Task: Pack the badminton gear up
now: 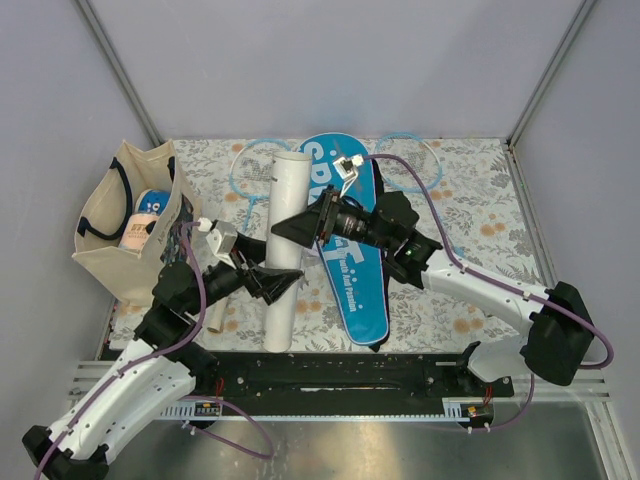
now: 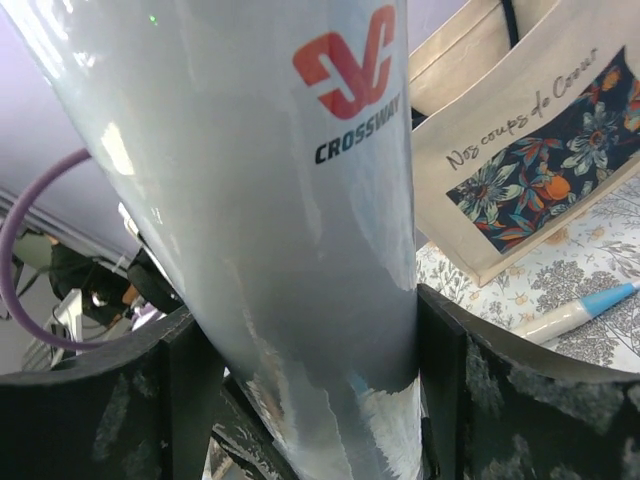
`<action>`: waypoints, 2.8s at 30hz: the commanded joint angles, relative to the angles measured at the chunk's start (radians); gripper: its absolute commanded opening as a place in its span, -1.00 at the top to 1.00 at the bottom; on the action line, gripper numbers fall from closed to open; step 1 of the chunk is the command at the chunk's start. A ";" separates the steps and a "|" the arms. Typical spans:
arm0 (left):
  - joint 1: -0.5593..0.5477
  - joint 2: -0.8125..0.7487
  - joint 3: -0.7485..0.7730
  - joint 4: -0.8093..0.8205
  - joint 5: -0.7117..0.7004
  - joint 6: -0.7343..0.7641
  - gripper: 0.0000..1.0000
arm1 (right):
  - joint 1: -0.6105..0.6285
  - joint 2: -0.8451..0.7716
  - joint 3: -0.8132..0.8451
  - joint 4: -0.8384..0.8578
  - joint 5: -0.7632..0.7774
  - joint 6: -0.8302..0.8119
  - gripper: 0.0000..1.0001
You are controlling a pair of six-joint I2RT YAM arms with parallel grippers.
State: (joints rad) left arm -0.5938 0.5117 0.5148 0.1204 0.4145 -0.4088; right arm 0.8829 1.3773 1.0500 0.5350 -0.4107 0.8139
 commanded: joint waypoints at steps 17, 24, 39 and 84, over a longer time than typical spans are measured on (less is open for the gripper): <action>0.020 0.278 0.377 -0.586 -0.702 0.327 -0.98 | -0.320 -0.306 -0.125 -0.245 -0.026 -0.096 0.04; 0.176 0.628 0.668 -0.766 -0.683 0.444 -0.86 | -0.320 -0.417 -0.177 -0.351 -0.031 -0.153 0.02; 0.373 1.303 1.044 -0.666 -0.793 0.476 -0.54 | -0.320 -0.537 -0.197 -0.451 -0.020 -0.229 0.01; 0.509 1.596 1.188 -0.881 -0.694 0.633 -0.15 | -0.321 -0.567 -0.171 -0.492 0.000 -0.280 -0.01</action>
State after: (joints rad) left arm -0.0868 2.1509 1.7184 -0.7383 -0.2733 0.2176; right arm 0.5636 0.8276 0.8356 0.0029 -0.4274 0.5434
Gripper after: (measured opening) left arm 0.619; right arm 0.764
